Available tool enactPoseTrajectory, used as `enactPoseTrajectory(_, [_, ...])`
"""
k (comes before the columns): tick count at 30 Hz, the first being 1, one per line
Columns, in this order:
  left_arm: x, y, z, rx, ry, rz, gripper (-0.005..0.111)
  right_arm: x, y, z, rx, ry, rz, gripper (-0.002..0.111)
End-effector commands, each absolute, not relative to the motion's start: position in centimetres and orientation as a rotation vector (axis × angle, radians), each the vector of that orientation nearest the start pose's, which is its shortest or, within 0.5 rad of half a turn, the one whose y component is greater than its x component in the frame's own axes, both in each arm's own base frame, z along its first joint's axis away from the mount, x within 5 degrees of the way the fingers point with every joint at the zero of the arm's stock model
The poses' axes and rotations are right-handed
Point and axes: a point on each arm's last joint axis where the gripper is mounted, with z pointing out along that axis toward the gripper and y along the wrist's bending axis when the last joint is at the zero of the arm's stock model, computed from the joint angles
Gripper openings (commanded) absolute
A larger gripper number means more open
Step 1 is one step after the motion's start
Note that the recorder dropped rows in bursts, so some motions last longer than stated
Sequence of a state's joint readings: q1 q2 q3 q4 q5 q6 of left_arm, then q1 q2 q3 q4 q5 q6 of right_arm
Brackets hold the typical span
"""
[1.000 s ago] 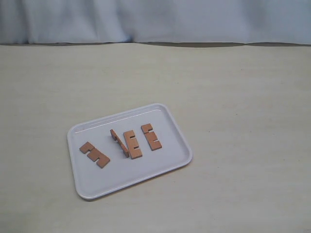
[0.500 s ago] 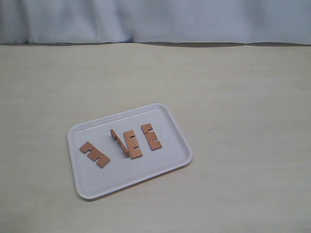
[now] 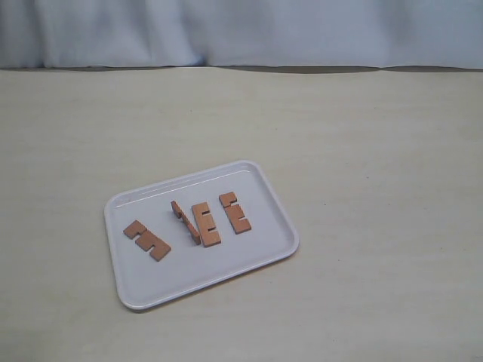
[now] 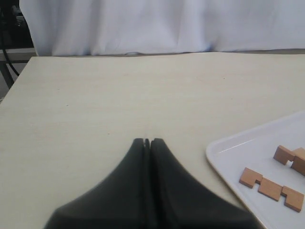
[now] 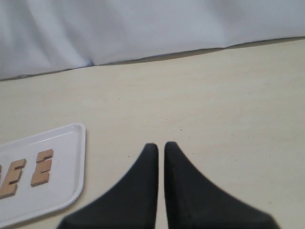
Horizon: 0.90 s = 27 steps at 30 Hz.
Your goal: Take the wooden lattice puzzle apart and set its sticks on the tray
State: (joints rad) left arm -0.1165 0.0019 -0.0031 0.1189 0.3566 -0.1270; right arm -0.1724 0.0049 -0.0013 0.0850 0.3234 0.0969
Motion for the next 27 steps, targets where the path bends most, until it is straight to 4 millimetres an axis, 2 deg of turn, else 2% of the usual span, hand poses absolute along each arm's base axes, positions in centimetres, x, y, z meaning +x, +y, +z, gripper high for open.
enactPoseTrajectory(1, [5.35, -0.25, 18.22, 0.063, 1.827, -0.056, 0.0, 5.35, -0.65, 18.37, 0.299, 1.785, 0.038, 0.004])
enactPoseTrajectory(27, [5.34, -0.25, 18.2, 0.063, 1.828, -0.056, 0.0, 5.36, -0.56, 18.38, 0.284, 1.787, 0.05, 0.004])
